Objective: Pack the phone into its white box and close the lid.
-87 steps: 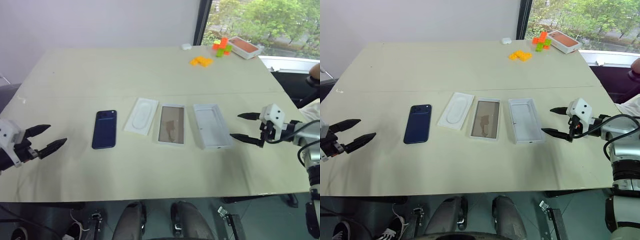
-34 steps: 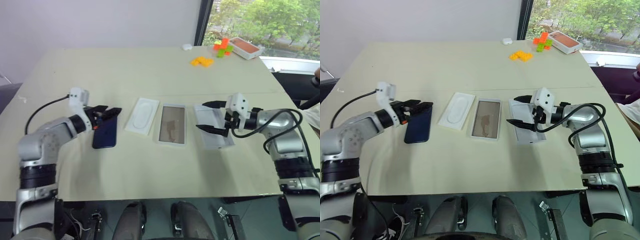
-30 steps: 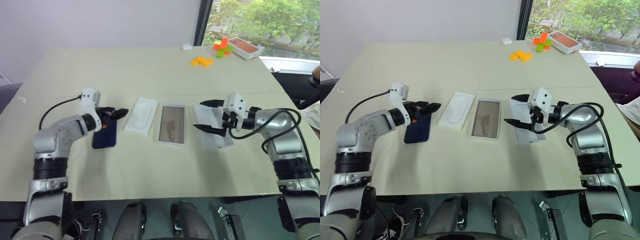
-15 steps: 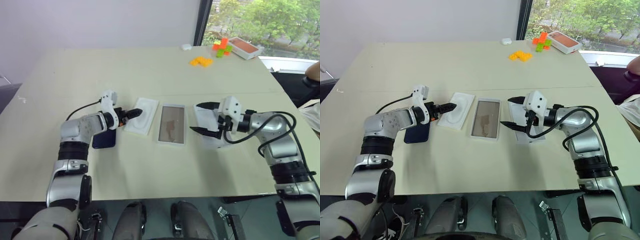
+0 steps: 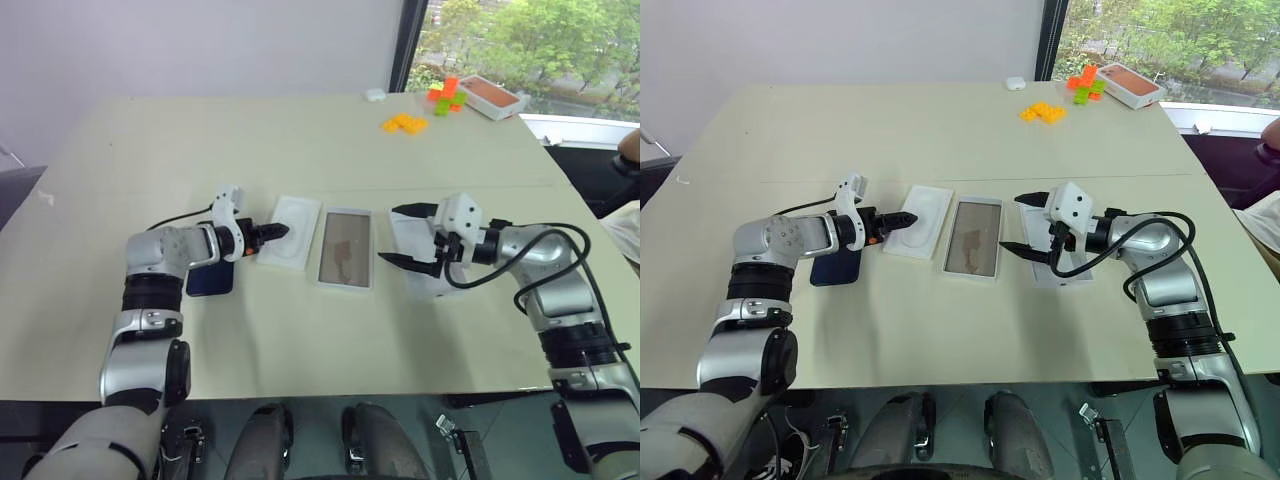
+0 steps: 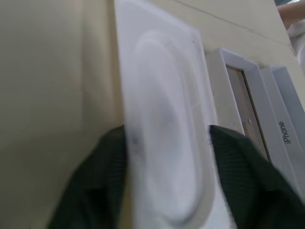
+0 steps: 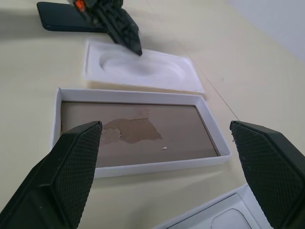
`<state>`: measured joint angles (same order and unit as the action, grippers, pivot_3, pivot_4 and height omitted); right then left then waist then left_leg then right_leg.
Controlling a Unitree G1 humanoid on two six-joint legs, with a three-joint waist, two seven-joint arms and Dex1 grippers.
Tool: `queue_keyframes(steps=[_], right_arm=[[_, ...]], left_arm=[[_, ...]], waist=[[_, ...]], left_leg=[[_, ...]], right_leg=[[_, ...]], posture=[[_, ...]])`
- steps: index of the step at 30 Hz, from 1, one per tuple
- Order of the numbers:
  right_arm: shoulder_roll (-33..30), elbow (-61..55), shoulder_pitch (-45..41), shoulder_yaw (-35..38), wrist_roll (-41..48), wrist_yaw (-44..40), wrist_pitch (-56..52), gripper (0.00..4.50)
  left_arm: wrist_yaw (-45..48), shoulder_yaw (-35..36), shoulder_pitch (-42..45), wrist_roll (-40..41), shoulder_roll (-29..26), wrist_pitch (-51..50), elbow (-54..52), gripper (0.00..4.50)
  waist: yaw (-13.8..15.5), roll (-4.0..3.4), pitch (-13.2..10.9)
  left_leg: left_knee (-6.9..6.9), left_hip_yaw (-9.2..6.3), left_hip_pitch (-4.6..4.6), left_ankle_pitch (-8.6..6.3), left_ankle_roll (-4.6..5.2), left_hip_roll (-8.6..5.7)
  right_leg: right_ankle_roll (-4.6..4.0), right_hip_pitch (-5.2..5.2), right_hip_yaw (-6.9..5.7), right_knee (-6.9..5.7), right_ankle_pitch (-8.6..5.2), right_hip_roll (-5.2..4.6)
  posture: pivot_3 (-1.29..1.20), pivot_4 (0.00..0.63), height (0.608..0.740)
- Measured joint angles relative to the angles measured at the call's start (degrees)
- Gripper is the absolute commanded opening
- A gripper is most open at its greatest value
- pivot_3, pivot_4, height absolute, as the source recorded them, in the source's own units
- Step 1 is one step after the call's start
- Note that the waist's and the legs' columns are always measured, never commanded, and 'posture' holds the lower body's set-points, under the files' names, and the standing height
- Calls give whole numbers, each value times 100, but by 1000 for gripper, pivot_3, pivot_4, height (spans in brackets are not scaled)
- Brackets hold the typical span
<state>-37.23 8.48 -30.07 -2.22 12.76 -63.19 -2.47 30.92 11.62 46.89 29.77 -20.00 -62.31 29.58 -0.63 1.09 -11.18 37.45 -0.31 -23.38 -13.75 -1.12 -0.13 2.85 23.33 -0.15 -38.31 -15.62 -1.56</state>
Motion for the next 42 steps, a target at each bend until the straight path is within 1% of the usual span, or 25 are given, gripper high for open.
queue_keyframes(steps=[1, 2, 9, 15, 18, 21, 24, 26, 29, 32, 38, 42], right_arm=[[1, -5, 0, -4, -9, 0, 0, 4500], [1, -13, 0, -4, -13, 0, 0, 4500], [5, -42, -7, -6, -16, -1, -2, 4500], [4, -47, -6, -7, -18, 4, -8, 4500], [-22, -47, 4, -7, -6, -55, -58, 4500], [-189, -32, 37, 8, 76, -266, -103, 4500], [-339, 45, 36, 48, 155, -458, -108, 4500], [-380, 121, 35, 49, 173, -536, -102, 4500], [-387, 239, 35, 50, 173, -558, -96, 4500], [-380, 299, 24, 51, 161, -518, -78, 4500], [-379, 304, 23, 51, 145, -448, -6, 4500], [-382, 306, 25, 51, 125, -410, 22, 4500]], left_arm=[[-9, 18, -34, 4, 3, -23, -4, 365], [-16, 52, -78, 19, 5, -71, -21, 41], [-117, 200, -251, 195, 20, -307, -299, 41], [-340, 622, -430, 394, 11, -609, -629, 41], [-555, 882, -435, 603, 58, -927, -1013, 41], [-1082, 1385, -288, 832, 466, -1371, -1402, 41], [-1562, 1555, -104, 943, 967, -1752, -1709, 41], [-1783, 1553, -78, 961, 1200, -1877, -1919, 41], [-1992, 1510, -55, 959, 1368, -1981, -2083, 41], [-2184, 1431, 73, 954, 1627, -2003, -2160, 41], [-2427, 1146, 78, 870, 1911, -2078, -2287, 41], [-2568, 994, 63, 732, 1925, -2061, -2295, 41]], waist=[[-1, 0, 0], [-7, 0, 0], [-7, 0, 0], [-6, 0, 0], [-3, 1, 0], [41, 1, -1], [63, 3, -1], [54, 3, -2], [-14, 3, -2], [-5, 3, -2], [3, 3, -2], [-7, 3, -2]], left_leg=[[0, 0, 0, 0, 0, 0], [-1, 0, 0, 0, 0, 0], [-1, -1, 1, 1, -2, 1], [-1, -2, 1, 1, -3, 2], [0, -2, 0, 1, -3, 2], [4, -2, -2, 1, -2, -2], [13, -2, -2, 1, -2, -2], [15, -2, -1, 1, -2, -2], [13, -2, 2, 1, -3, -1], [13, -5, 2, 5, -10, 0], [13, -4, 1, 6, -12, -2], [12, -5, 2, 8, -15, -1]], right_leg=[[0, 1, 0, 0, 0, 1], [0, 1, 0, 0, 0, 1], [0, 1, 0, -2, 0, 1], [0, 2, 0, -2, 0, 1], [0, 1, 0, -2, 0, -1], [2, -2, -1, 0, 1, -5], [12, -10, 0, 5, 6, -4], [13, -10, 0, 4, 7, -3], [14, -9, 1, -1, 8, 1], [14, -9, 0, -4, 8, 4], [14, -9, 1, -2, 8, 2], [14, -9, 1, -3, 8, 4]], posture=[[0, 150, 740], [0, 150, 740], [0, 150, 740], [0, 150, 740], [0, 150, 740], [0, 150, 740], [0, 150, 740], [0, 150, 740], [0, 150, 740], [0, 150, 740], [0, 150, 740], [0, 150, 740]])
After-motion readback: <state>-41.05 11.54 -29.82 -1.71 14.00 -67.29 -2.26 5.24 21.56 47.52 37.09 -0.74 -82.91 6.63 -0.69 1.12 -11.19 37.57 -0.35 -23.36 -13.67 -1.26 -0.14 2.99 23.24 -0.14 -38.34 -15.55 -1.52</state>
